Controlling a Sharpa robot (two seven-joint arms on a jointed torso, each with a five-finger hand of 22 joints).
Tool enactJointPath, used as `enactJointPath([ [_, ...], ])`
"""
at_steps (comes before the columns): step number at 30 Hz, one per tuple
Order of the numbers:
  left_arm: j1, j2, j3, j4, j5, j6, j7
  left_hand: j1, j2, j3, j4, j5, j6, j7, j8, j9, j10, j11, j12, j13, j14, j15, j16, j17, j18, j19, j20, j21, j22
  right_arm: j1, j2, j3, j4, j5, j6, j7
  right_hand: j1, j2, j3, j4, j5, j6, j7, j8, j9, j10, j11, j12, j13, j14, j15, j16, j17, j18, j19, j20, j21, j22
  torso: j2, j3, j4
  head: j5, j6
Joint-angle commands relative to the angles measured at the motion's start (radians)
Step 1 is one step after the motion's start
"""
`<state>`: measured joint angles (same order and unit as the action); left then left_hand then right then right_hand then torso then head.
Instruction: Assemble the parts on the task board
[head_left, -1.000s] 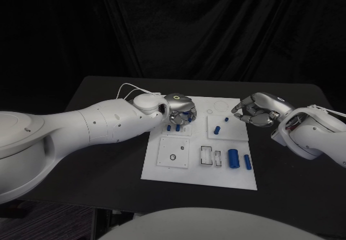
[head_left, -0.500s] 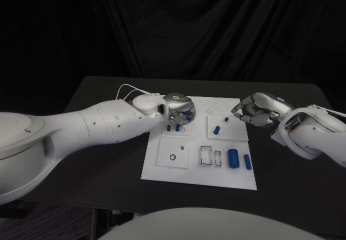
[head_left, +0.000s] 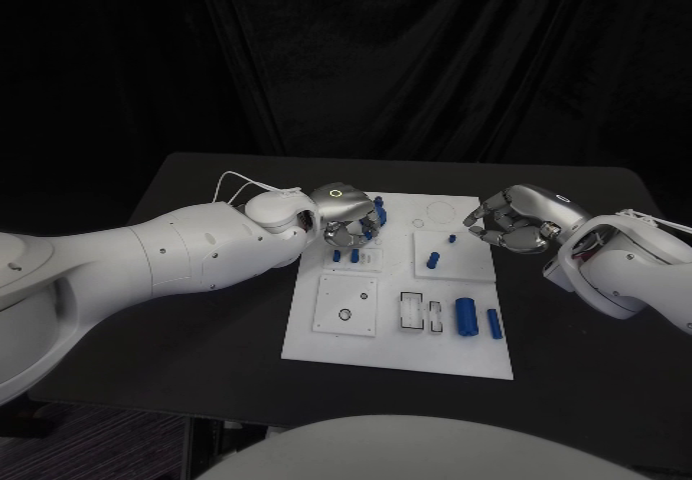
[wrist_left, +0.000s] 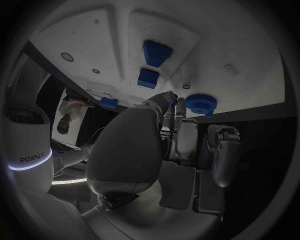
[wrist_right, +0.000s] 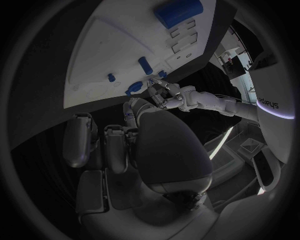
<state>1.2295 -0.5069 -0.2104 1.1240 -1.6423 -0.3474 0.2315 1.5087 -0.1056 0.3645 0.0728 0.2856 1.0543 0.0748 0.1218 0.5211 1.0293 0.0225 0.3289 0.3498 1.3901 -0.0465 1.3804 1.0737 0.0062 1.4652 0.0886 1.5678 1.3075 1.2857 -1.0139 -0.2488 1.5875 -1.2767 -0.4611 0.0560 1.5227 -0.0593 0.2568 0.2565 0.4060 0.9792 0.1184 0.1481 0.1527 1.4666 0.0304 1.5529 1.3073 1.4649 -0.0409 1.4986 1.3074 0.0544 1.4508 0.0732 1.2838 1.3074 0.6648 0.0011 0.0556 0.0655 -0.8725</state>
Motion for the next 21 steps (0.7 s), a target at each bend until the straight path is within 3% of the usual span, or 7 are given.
enactJointPath([
  [1, 0.008, -0.03, 0.002, 0.044, -0.004, -0.053, -0.005, -0.007, 0.003, -0.001, -0.005, 0.001, 0.003, 0.004, -0.006, -0.003, 0.008, 0.001, -0.007, -0.005, -0.003, 0.0, -0.005, -0.003, -0.006, 0.106, -0.01, 0.003, 0.263, -0.003, -0.002, 0.001, 0.001, -0.001, 0.003, -0.013, 0.004, -0.004, 0.005, -0.001, 0.007, 0.005, -0.001, -0.002, 0.0, 0.075, 0.004, -0.004, 0.231, 0.084, 0.005, -0.005, 0.183, 0.013, -0.001, -0.002, -0.004, 0.161, 0.0, -0.0002, 0.001, -0.002, 0.0],
  [10, 0.037, -0.14, 0.003, 0.143, -0.004, -0.025, -0.038, -0.01, 0.002, -0.001, -0.004, -0.004, 0.003, 0.001, -0.009, -0.003, 0.01, -0.001, -0.02, -0.013, -0.005, -0.002, -0.009, -0.01, -0.006, 0.106, -0.008, 0.003, 0.263, -0.002, -0.006, 0.001, -0.001, -0.001, 0.009, -0.021, 0.003, -0.005, 0.005, -0.002, 0.007, 0.004, -0.001, -0.003, 0.0, 0.073, 0.004, -0.006, 0.229, 0.083, 0.005, -0.007, 0.181, 0.013, -0.001, -0.002, -0.005, 0.161, -0.003, 0.0014, 0.0038, -0.008, 0.0],
  [15, 0.039, -0.17, 0.001, 0.157, -0.004, 0.007, -0.055, -0.015, 0.001, -0.003, -0.001, -0.016, 0.001, 0.001, -0.013, -0.004, 0.013, 0.0, -0.032, -0.021, -0.009, -0.002, -0.014, -0.019, -0.006, 0.106, -0.009, 0.003, 0.263, -0.003, -0.006, 0.001, -0.001, -0.001, 0.013, -0.022, 0.003, -0.005, 0.005, -0.002, 0.007, 0.004, 0.0, -0.003, 0.0, 0.072, 0.004, -0.006, 0.228, 0.083, 0.005, -0.008, 0.181, 0.013, -0.002, -0.002, -0.007, 0.16, -0.004, 0.0024, 0.0061, -0.013, 0.0],
  [21, 0.038, -0.177, 0.0, 0.151, -0.004, 0.028, -0.065, -0.017, 0.002, -0.004, 0.0, -0.022, 0.001, 0.001, -0.014, -0.004, 0.015, 0.0, -0.038, -0.024, -0.011, -0.001, -0.017, -0.024, -0.006, 0.106, -0.009, 0.003, 0.263, -0.004, -0.005, 0.001, -0.004, -0.001, 0.017, -0.023, 0.003, -0.005, 0.005, -0.002, 0.007, 0.004, 0.0, -0.003, 0.0, 0.072, 0.004, -0.006, 0.228, 0.083, 0.005, -0.008, 0.181, 0.013, -0.002, -0.002, -0.007, 0.16, -0.003, 0.0013, 0.0048, -0.007, 0.0],
])
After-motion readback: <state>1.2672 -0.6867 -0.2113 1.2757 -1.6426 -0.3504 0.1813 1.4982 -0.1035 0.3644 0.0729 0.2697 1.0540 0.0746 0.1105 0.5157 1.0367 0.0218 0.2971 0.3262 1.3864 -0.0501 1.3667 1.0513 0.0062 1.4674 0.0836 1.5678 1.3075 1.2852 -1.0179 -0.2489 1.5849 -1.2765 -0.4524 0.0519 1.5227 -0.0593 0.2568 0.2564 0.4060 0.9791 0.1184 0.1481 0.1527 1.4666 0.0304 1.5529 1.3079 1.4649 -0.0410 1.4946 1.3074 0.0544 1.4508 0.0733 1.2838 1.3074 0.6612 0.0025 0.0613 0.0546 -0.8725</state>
